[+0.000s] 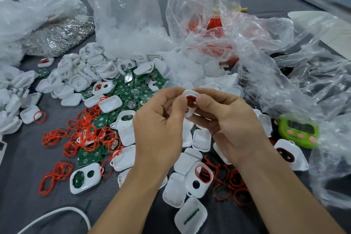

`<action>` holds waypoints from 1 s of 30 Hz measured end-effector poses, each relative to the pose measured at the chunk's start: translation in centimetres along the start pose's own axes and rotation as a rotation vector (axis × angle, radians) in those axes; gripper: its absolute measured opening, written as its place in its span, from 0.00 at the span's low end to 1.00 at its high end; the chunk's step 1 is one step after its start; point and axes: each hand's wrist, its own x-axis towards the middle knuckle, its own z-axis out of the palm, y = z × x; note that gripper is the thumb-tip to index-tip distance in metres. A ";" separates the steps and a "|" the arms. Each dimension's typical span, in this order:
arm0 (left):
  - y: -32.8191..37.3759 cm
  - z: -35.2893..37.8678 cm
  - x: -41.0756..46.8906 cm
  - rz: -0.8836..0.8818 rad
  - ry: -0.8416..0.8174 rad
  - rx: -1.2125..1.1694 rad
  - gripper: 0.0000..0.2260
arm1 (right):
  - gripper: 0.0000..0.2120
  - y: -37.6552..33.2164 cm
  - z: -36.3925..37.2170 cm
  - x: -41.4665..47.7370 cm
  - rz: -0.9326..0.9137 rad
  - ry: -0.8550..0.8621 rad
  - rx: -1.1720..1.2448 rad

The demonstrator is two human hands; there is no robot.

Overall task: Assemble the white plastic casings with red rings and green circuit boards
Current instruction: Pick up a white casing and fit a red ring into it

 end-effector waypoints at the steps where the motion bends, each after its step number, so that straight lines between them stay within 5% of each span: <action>1: 0.0 -0.1 0.0 -0.002 0.003 0.038 0.05 | 0.06 0.1 0.0 0.0 -0.039 0.012 -0.045; 6: -0.5 -1.0 1.0 -0.112 -0.053 -0.052 0.05 | 0.05 0.3 -0.3 0.1 -0.201 0.018 -0.293; 12: -0.6 -0.7 0.8 -0.016 -0.013 0.086 0.06 | 0.05 1.1 -0.1 0.4 -0.270 0.057 -0.449; 16: -0.6 -0.5 0.8 -0.076 0.029 -0.016 0.11 | 0.09 0.7 -0.4 0.5 -0.132 -0.040 -0.322; 21: -0.5 -1.1 1.2 -0.223 -0.133 -0.183 0.08 | 0.07 0.6 -0.9 0.6 -0.158 -0.027 -0.274; 25: -0.6 -0.9 1.1 -0.279 -0.077 -0.231 0.11 | 0.10 1.0 -1.0 0.9 -0.170 0.011 -0.322; 30: -1.0 0.0 0.1 0.019 0.131 0.336 0.11 | 0.06 2.6 0.3 0.8 -0.113 0.021 -0.341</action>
